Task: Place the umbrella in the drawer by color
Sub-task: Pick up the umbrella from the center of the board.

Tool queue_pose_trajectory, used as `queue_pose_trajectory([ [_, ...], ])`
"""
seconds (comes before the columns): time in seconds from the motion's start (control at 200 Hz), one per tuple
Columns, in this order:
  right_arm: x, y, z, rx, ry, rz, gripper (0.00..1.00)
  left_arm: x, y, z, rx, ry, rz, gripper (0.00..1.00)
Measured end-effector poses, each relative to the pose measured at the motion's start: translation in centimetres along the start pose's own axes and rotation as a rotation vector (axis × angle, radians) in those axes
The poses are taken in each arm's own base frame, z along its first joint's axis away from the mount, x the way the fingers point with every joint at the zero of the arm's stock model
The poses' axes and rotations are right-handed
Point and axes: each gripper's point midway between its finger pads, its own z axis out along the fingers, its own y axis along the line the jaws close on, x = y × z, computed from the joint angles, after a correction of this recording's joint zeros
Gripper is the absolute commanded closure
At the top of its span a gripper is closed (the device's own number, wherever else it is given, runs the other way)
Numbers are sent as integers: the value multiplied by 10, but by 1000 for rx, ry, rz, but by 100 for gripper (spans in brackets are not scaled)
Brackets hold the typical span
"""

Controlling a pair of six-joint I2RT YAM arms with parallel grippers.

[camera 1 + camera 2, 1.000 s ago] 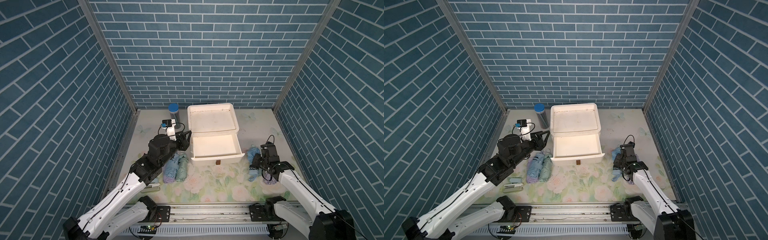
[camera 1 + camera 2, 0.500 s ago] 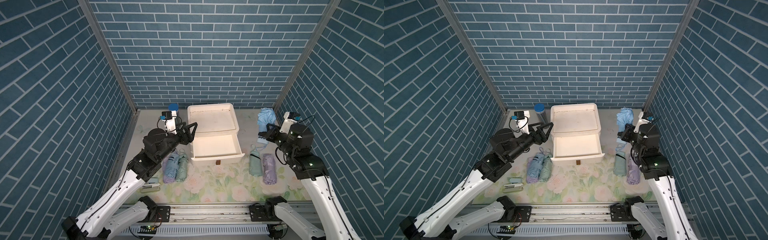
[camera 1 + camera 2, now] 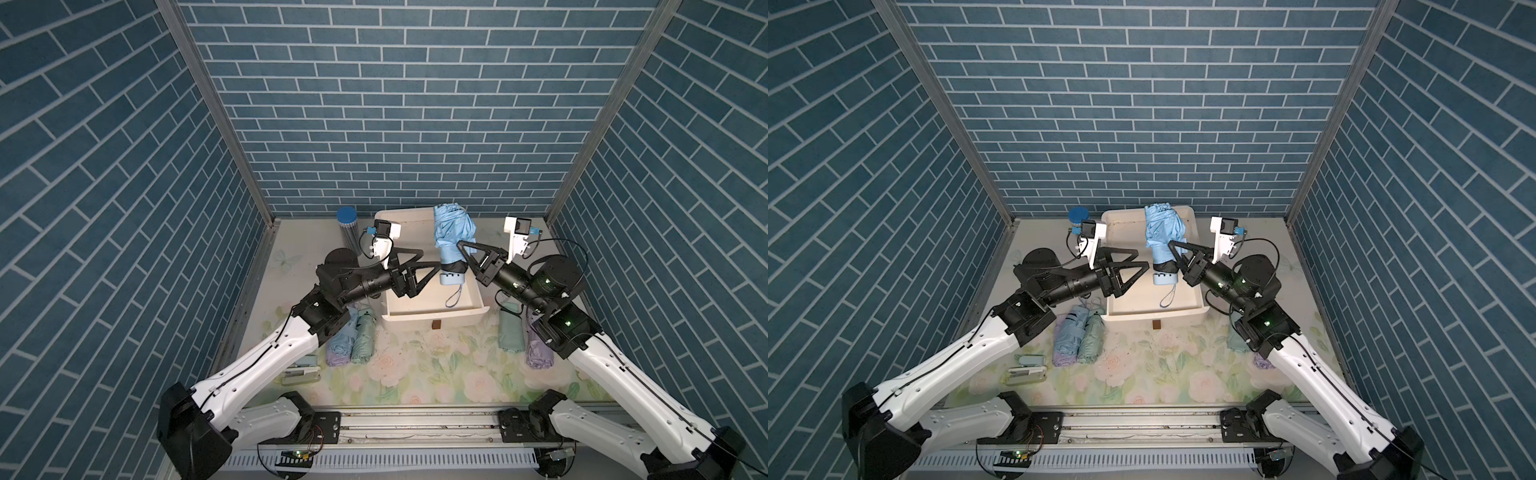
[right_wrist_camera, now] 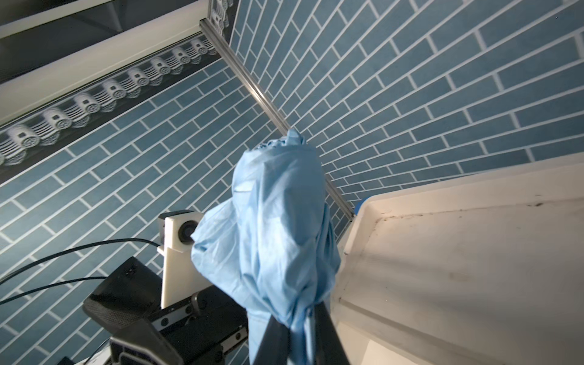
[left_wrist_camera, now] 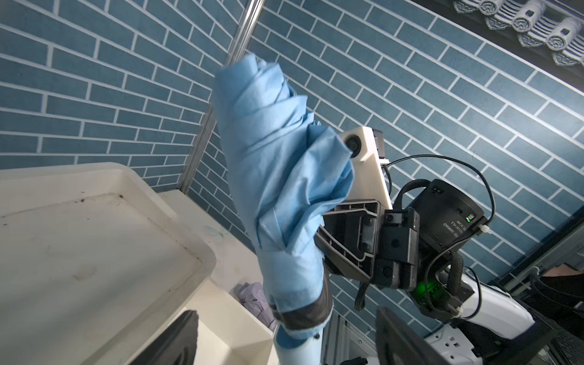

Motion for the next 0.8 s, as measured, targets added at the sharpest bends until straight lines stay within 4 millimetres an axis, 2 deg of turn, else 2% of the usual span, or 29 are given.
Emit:
queue_pose_trajectory([
  [0.095, 0, 15, 3, -55, -13, -6, 100, 1, -1, 4, 15, -6, -1, 10],
  [0.2, 1, 23, 4, -92, -31, 0, 100, 4, -1, 9, 35, -2, -8, 25],
  [0.46, 19, 10, 8, -72, -18, 22, 100, 13, -1, 22, 62, 42, -24, 57],
  [0.615, 18, 7, 9, -58, -27, 16, 100, 15, 5, 23, 33, 55, -36, 80],
  [0.645, 18, 6, 9, -55, -28, 12, 93, 14, 6, 23, 27, 57, -33, 84],
  [0.665, 19, 6, 9, -54, -27, 11, 83, 14, 6, 23, 24, 60, -31, 87],
  [0.695, 19, 4, 9, -46, -25, 8, 67, 15, 7, 23, 13, 68, -28, 90],
  [0.74, 20, 2, 9, -24, -15, 13, 36, 15, 9, 23, -4, 81, -13, 93],
  [0.8, 17, -3, 9, 39, 10, -1, 17, 17, 12, 23, -30, 106, 12, 94],
])
